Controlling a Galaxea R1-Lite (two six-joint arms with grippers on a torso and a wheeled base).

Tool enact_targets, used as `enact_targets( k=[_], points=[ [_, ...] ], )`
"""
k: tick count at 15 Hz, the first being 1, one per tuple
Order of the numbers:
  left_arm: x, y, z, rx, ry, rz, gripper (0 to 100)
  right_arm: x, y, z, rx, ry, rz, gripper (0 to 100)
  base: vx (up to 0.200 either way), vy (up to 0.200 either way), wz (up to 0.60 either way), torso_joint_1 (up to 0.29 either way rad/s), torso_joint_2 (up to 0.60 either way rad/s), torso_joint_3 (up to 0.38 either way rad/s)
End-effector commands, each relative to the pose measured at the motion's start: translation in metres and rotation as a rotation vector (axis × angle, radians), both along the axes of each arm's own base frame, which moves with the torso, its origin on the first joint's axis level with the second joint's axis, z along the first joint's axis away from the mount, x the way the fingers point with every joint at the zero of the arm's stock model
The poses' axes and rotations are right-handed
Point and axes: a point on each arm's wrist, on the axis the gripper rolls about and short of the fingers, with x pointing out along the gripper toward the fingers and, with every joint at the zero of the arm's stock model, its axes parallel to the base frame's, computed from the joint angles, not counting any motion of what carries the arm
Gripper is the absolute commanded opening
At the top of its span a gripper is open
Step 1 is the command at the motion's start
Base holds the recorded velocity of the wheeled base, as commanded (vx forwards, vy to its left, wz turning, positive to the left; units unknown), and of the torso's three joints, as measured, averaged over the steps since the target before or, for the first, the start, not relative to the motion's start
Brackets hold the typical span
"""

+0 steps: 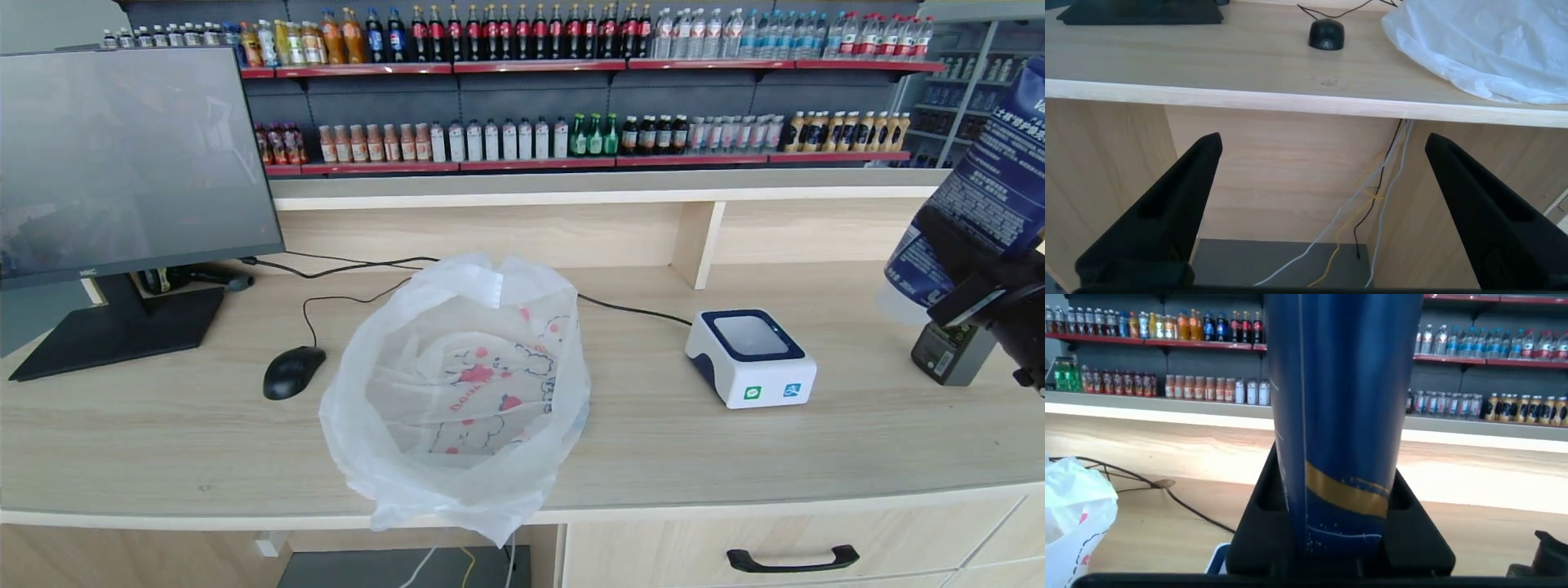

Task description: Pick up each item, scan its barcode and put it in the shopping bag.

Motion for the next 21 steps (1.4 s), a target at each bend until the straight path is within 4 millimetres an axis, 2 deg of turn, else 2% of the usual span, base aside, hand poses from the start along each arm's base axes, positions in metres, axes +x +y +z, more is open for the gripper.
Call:
enact_targets(
  k=[1,15,21],
  points=[
    [0.0,0.0,0.0,-0.001,0.0,0.0,100,0.0021,-0.0001,-0.002,-0.002,0.006,-0.001,0,0.0,0.2,0.0,0.007,0.01,0.002],
    [0.0,0.0,0.0,-0.002,0.0,0.002,100,0.0089,-0.0001,-0.0065,0.013,0.03,0.005,0,0.0,0.2,0.0,0.003,0.0,0.002],
    [0.0,0.0,0.0,-0.001,0.0,0.0,100,0.0095,-0.0001,-0.0051,0.013,0.024,0.005,0,0.0,0.0,0.0,0.0,0.0,0.0]
  ],
)
